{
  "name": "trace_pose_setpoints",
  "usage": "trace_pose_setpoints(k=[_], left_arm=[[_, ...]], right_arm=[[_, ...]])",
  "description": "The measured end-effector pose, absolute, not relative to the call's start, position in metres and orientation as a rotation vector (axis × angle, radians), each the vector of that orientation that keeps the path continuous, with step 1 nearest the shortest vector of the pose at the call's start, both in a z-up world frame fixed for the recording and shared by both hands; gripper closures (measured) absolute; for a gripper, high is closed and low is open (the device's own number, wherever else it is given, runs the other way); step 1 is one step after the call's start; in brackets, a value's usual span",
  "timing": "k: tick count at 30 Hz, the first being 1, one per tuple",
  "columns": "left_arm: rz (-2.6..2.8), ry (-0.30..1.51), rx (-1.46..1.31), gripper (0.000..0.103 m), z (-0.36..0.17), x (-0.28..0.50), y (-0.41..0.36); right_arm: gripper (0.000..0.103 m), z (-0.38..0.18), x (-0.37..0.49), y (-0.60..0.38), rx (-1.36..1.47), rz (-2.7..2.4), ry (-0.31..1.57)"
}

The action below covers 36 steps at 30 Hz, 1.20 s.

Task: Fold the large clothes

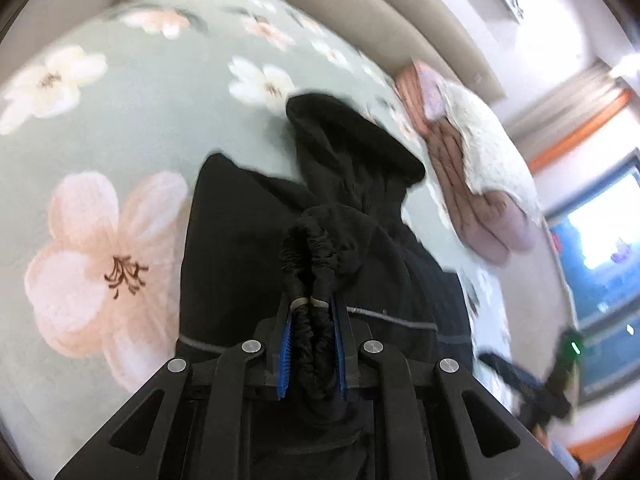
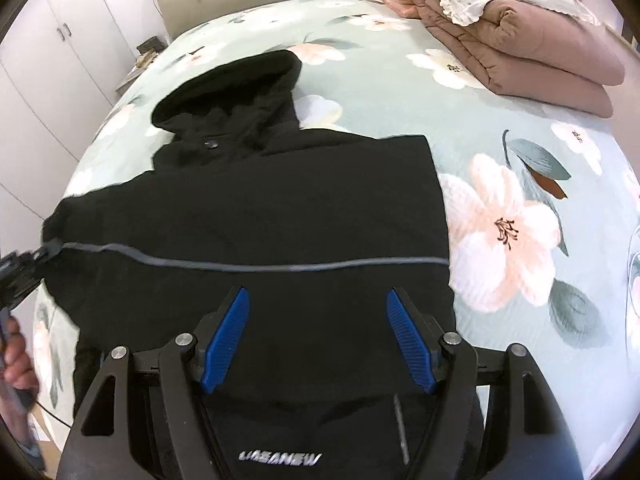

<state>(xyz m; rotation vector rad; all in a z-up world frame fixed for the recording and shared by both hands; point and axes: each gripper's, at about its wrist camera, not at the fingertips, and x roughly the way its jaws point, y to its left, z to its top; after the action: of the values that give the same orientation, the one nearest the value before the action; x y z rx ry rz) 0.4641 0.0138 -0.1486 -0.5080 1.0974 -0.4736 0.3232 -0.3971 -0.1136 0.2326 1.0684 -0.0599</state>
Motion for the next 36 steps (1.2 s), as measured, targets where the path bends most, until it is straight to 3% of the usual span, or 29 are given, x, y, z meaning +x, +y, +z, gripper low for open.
trace_pose_setpoints(k=[4, 9, 14, 16, 18, 19, 25, 29, 33, 36], left_arm=[[-0.418, 1.233, -0.395, 0.083, -0.198, 0.466, 0.01], [-0.429, 1.231, -0.397, 0.082, -0.219, 0.467, 0.008], [-0.367, 1.141, -0.192, 0.076, -0.161, 0.454, -0.007], [-0.386, 1.121, -0.195, 0.07, -0.137, 0.456, -0.011], [-0.438, 1.073, -0.273, 0.055, -0.119, 0.459, -0.015], [-0.46, 1.057, -0.284, 0.054, -0.116, 0.46, -0.02], [-0.546, 1.149, -0.179, 0.054, -0.17, 0.48, -0.11], [-0.497, 1.181, -0.203, 0.059, -0.21, 0.472, -0.096], [-0.509, 1.206, -0.175, 0.064, -0.197, 0.479, -0.098], [-0.581, 1.117, -0.149, 0.063, -0.156, 0.482, -0.092]], right_arm=[[0.029, -0.164, 0.351, -0.399, 0.173, -0.137, 1.149], [0.025, -0.193, 0.358, -0.392, 0.085, -0.16, 1.159], [0.025, -0.158, 0.358, -0.391, 0.08, -0.123, 1.135], [0.025, -0.137, 0.357, -0.387, 0.065, -0.096, 1.075], [0.025, -0.12, 0.363, -0.381, 0.05, -0.073, 1.02], [0.025, -0.117, 0.37, -0.378, 0.053, -0.06, 1.007], [0.027, -0.153, 0.399, -0.376, 0.065, -0.087, 1.022], [0.027, -0.199, 0.396, -0.376, 0.082, -0.111, 1.091], [0.029, -0.194, 0.397, -0.376, 0.07, -0.106, 1.087], [0.033, -0.163, 0.388, -0.38, 0.115, -0.074, 1.034]])
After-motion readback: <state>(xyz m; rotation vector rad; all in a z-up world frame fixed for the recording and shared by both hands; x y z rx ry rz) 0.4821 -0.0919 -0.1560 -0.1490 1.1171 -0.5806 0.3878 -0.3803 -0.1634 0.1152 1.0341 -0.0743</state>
